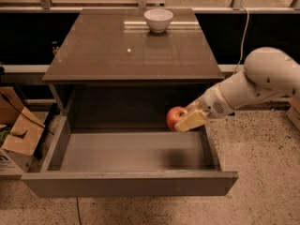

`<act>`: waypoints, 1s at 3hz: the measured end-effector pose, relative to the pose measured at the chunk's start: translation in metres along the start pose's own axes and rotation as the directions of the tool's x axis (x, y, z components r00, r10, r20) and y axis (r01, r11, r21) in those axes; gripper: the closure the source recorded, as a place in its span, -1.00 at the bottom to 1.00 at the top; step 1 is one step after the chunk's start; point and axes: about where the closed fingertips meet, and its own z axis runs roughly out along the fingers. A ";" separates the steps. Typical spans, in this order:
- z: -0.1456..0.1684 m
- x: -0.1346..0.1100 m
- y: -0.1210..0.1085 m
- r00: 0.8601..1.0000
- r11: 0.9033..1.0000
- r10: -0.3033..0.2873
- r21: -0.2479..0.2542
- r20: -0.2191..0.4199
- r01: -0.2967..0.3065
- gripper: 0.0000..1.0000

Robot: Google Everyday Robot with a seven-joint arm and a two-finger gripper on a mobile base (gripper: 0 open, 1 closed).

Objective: Pick apple from top drawer and place on counter

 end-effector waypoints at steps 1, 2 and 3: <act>-0.043 -0.037 -0.007 0.995 0.994 -0.101 -0.037 -0.015 0.101 1.00; -0.085 -0.084 -0.015 0.985 0.982 -0.170 -0.089 0.004 0.169 1.00; -0.107 -0.119 -0.034 0.989 0.989 -0.138 -0.041 0.047 0.140 1.00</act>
Offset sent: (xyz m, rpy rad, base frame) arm 0.0682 -0.0165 0.1885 0.0374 -0.1267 0.2492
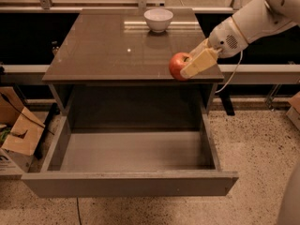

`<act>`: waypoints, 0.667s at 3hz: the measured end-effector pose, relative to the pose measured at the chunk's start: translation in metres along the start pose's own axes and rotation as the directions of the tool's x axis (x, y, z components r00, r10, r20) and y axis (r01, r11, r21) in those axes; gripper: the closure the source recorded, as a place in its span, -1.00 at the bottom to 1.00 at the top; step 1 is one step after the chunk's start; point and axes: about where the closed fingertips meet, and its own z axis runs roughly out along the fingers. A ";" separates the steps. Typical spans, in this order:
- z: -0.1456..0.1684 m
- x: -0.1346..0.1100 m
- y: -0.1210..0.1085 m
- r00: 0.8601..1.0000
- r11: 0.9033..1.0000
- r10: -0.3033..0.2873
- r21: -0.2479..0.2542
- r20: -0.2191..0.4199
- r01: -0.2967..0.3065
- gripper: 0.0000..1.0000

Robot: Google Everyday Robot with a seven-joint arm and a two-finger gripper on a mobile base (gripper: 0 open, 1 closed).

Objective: Pick apple from top drawer and place on counter

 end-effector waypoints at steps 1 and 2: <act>-0.013 -0.024 -0.033 0.988 0.979 0.141 0.139 0.063 -0.148 1.00; -0.003 -0.029 -0.057 0.962 0.938 0.254 0.215 0.102 -0.270 1.00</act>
Offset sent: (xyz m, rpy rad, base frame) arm 0.0884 -0.0040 0.0082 0.0294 0.0310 -0.5486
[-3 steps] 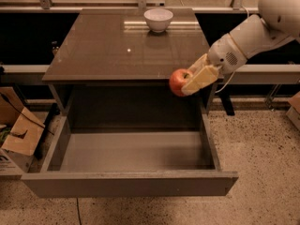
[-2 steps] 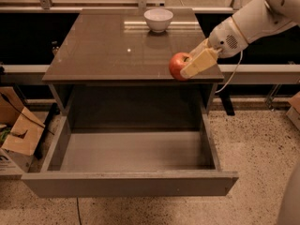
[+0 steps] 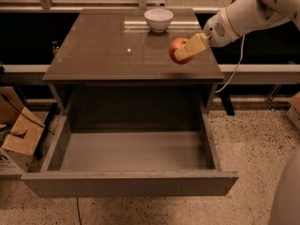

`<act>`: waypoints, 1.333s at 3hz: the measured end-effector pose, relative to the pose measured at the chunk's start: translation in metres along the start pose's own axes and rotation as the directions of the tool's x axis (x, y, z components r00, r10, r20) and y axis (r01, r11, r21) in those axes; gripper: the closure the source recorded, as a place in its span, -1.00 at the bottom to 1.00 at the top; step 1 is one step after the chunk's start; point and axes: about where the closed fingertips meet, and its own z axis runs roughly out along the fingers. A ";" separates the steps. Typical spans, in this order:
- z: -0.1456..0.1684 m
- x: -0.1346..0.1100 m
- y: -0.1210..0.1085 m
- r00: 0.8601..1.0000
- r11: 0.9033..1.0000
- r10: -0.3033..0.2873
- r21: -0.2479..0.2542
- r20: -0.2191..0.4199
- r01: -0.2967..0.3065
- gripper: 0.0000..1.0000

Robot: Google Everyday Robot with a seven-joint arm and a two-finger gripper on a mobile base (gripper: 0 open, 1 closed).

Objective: Pick apple from top drawer and place on counter

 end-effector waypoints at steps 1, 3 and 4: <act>0.039 0.003 -0.011 0.994 0.993 0.109 0.037 -0.025 -0.108 1.00; 0.087 0.011 -0.020 0.976 0.979 0.198 0.071 -0.088 -0.192 0.69; 0.097 0.013 -0.025 0.971 0.973 0.217 0.097 -0.097 -0.207 0.22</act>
Offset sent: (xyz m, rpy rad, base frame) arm 0.0532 0.0501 -0.1026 -0.0651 0.2129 -0.2296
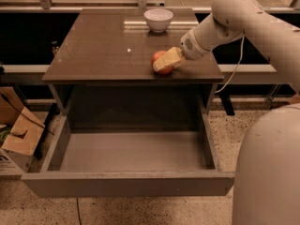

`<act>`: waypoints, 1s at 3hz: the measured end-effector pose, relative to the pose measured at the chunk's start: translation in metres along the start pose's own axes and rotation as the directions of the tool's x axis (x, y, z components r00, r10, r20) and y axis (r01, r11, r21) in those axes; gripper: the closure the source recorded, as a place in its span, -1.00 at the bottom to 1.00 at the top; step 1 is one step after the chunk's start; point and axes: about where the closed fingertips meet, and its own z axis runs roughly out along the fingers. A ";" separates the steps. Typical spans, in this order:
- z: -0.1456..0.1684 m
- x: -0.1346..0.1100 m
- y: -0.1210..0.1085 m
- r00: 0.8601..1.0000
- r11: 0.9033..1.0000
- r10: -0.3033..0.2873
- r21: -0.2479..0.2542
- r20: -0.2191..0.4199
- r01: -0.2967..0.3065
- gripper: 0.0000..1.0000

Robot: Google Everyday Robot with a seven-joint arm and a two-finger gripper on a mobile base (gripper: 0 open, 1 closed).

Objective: Pick apple from top drawer and place on counter

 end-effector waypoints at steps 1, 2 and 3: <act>0.003 0.000 0.001 1.000 1.000 -0.001 -0.004 -0.003 0.001 -0.24; 0.003 0.000 0.002 1.000 1.000 -0.001 -0.006 -0.005 0.001 -0.86; 0.001 -0.002 0.003 1.000 1.000 -0.001 -0.006 -0.005 0.001 -1.00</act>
Offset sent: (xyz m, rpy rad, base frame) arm -0.0001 0.0023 -0.0022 0.0009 0.0039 0.0044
